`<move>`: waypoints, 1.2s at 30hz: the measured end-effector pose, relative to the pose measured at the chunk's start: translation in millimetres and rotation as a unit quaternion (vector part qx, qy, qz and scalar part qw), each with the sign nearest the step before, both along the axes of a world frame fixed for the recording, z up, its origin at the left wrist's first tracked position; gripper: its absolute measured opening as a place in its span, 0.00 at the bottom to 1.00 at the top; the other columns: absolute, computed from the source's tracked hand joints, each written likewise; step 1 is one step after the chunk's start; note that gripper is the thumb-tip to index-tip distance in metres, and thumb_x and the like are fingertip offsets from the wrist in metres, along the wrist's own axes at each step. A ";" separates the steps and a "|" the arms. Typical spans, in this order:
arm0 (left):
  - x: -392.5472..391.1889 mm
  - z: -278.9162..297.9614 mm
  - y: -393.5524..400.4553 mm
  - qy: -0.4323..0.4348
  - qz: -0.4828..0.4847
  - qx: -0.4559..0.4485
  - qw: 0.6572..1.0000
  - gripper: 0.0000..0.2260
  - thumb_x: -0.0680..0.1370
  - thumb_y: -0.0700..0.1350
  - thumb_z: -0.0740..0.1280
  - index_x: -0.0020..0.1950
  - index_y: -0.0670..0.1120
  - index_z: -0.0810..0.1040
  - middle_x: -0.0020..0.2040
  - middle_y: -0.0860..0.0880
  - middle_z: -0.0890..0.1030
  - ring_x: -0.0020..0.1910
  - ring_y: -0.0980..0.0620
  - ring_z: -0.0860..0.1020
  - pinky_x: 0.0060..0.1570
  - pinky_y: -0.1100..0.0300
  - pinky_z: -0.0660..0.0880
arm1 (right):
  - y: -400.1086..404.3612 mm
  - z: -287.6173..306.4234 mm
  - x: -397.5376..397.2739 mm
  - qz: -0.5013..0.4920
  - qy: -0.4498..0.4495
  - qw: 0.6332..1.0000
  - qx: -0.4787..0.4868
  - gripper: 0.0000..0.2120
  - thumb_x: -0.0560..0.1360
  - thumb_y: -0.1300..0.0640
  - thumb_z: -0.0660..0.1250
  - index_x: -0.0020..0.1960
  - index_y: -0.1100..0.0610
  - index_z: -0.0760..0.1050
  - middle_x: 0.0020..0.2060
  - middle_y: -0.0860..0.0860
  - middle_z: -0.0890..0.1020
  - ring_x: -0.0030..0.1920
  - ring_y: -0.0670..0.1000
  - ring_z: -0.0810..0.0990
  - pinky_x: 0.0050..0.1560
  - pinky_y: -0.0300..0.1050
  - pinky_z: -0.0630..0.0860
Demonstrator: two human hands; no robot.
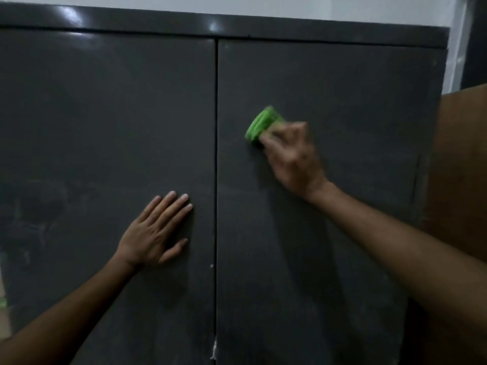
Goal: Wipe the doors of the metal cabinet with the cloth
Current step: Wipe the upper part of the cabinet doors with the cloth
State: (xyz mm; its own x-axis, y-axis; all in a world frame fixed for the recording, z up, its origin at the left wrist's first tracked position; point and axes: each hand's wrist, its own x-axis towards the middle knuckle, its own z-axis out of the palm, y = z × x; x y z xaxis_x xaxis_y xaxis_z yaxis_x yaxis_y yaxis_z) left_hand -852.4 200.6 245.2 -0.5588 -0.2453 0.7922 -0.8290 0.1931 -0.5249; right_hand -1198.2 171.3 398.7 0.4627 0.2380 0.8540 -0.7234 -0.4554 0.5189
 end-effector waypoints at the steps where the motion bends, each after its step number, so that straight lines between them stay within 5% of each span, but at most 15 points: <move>1: 0.0 0.0 0.1 -0.002 0.004 0.001 1.000 0.34 0.79 0.59 0.60 0.79 0.41 0.61 0.79 0.41 0.63 0.81 0.42 0.57 0.80 0.46 0.51 | -0.3 -10.5 -8.1 -0.014 0.124 0.992 -0.019 0.11 0.80 0.60 0.65 0.60 0.59 0.81 0.57 0.59 0.81 0.50 0.65 0.79 0.53 0.57 0.77; 2: -0.3 -0.2 0.1 -0.002 0.006 0.004 1.000 0.34 0.79 0.59 0.60 0.79 0.41 0.61 0.79 0.41 0.63 0.81 0.42 0.56 0.80 0.46 0.51 | 0.4 -10.0 -20.7 -0.034 0.214 0.976 -0.031 0.12 0.80 0.60 0.65 0.61 0.58 0.81 0.58 0.59 0.82 0.50 0.64 0.80 0.54 0.57 0.77; 4: -0.9 -0.1 0.1 0.001 0.007 0.007 1.000 0.34 0.78 0.59 0.60 0.79 0.41 0.61 0.80 0.41 0.62 0.81 0.42 0.56 0.80 0.46 0.51 | -3.1 8.1 -44.0 -0.047 0.218 0.973 -0.054 0.12 0.79 0.61 0.66 0.61 0.58 0.81 0.58 0.59 0.81 0.51 0.63 0.79 0.54 0.56 0.77; 6: -2.6 0.5 0.8 0.002 0.009 0.008 1.000 0.34 0.78 0.59 0.60 0.79 0.41 0.61 0.79 0.41 0.63 0.81 0.43 0.55 0.80 0.46 0.50 | -4.9 27.8 -59.6 -0.035 0.033 0.998 -0.027 0.11 0.80 0.60 0.66 0.61 0.58 0.80 0.57 0.60 0.80 0.51 0.63 0.76 0.53 0.56 0.76; 9: -4.7 2.2 5.0 0.003 0.014 0.019 1.000 0.34 0.78 0.59 0.59 0.79 0.40 0.62 0.79 0.40 0.64 0.81 0.43 0.55 0.80 0.46 0.50 | -2.2 14.2 -43.5 -0.002 -0.199 0.979 0.044 0.12 0.79 0.61 0.66 0.61 0.60 0.79 0.56 0.61 0.79 0.52 0.65 0.75 0.56 0.54 0.73; 10: -5.3 3.1 6.4 0.005 0.014 0.023 1.000 0.34 0.78 0.59 0.59 0.78 0.40 0.62 0.78 0.40 0.64 0.81 0.43 0.55 0.80 0.46 0.50 | -1.4 0.9 -35.1 0.000 -0.171 0.984 0.050 0.12 0.78 0.62 0.66 0.61 0.60 0.79 0.56 0.62 0.79 0.51 0.65 0.75 0.56 0.54 0.73; 13: -6.9 4.2 8.1 0.007 0.015 0.028 0.999 0.34 0.78 0.59 0.59 0.78 0.39 0.63 0.78 0.39 0.65 0.81 0.44 0.53 0.80 0.47 0.49 | -2.0 -27.2 -45.9 -0.028 0.143 0.989 0.003 0.13 0.76 0.64 0.70 0.61 0.60 0.81 0.57 0.60 0.81 0.49 0.64 0.79 0.52 0.56 0.77; 15: -7.4 4.4 8.2 0.008 0.013 0.030 0.999 0.34 0.77 0.59 0.59 0.77 0.39 0.63 0.77 0.39 0.65 0.82 0.44 0.52 0.80 0.47 0.49 | -4.1 -10.5 -69.1 -0.049 0.181 0.982 -0.017 0.13 0.77 0.63 0.69 0.61 0.58 0.81 0.58 0.59 0.81 0.49 0.63 0.79 0.51 0.56 0.78; 19: -8.8 5.0 8.4 0.007 0.015 0.030 0.999 0.35 0.77 0.59 0.59 0.77 0.39 0.63 0.77 0.39 0.66 0.82 0.45 0.51 0.80 0.47 0.48 | -2.7 10.7 -75.0 -0.021 -0.176 0.983 0.042 0.12 0.79 0.60 0.66 0.62 0.58 0.80 0.58 0.58 0.79 0.52 0.62 0.75 0.53 0.55 0.76; 20: -9.5 5.1 9.4 0.010 0.014 0.033 0.999 0.34 0.77 0.59 0.59 0.77 0.39 0.64 0.77 0.39 0.66 0.82 0.45 0.51 0.80 0.47 0.48 | -2.2 4.5 -65.6 -0.012 -0.204 0.977 0.054 0.13 0.79 0.61 0.66 0.62 0.58 0.79 0.58 0.58 0.79 0.53 0.62 0.74 0.54 0.56 0.75; 23: -10.0 7.3 11.4 0.009 0.014 0.036 0.999 0.34 0.77 0.59 0.59 0.76 0.38 0.66 0.76 0.38 0.67 0.82 0.46 0.50 0.80 0.47 0.48 | 0.0 -25.9 -52.2 -0.008 0.016 0.999 0.038 0.13 0.77 0.63 0.68 0.61 0.59 0.80 0.58 0.59 0.80 0.50 0.64 0.77 0.51 0.57 0.76; 26: -9.9 6.6 11.4 0.010 0.012 0.038 0.999 0.34 0.77 0.59 0.59 0.76 0.38 0.65 0.76 0.38 0.67 0.82 0.46 0.50 0.80 0.48 0.47 | 3.6 -14.7 -75.2 -0.054 0.201 0.978 0.007 0.15 0.76 0.65 0.67 0.62 0.58 0.80 0.60 0.58 0.81 0.50 0.63 0.79 0.50 0.55 0.78; 29: -9.0 6.7 11.0 0.014 0.003 0.040 0.999 0.36 0.77 0.59 0.59 0.79 0.41 0.59 0.77 0.39 0.66 0.82 0.45 0.51 0.80 0.47 0.48 | 1.0 15.4 -86.0 -0.049 -0.008 0.999 0.021 0.13 0.78 0.63 0.66 0.62 0.59 0.80 0.60 0.59 0.80 0.52 0.63 0.77 0.52 0.56 0.77; 32: -8.7 6.0 11.9 0.011 0.005 0.045 0.999 0.37 0.77 0.59 0.59 0.82 0.44 0.53 0.77 0.40 0.65 0.82 0.45 0.52 0.80 0.47 0.48 | 0.1 4.2 -64.1 -0.010 -0.212 0.975 0.070 0.14 0.78 0.63 0.66 0.62 0.59 0.79 0.59 0.58 0.78 0.53 0.62 0.73 0.56 0.55 0.75; 36: -7.6 6.7 10.9 0.015 0.005 0.050 0.999 0.37 0.77 0.59 0.59 0.81 0.43 0.55 0.77 0.39 0.66 0.82 0.45 0.52 0.80 0.47 0.48 | -3.0 -29.6 -70.7 -0.052 0.142 0.988 0.006 0.15 0.77 0.63 0.66 0.63 0.59 0.80 0.59 0.59 0.81 0.51 0.63 0.78 0.53 0.55 0.77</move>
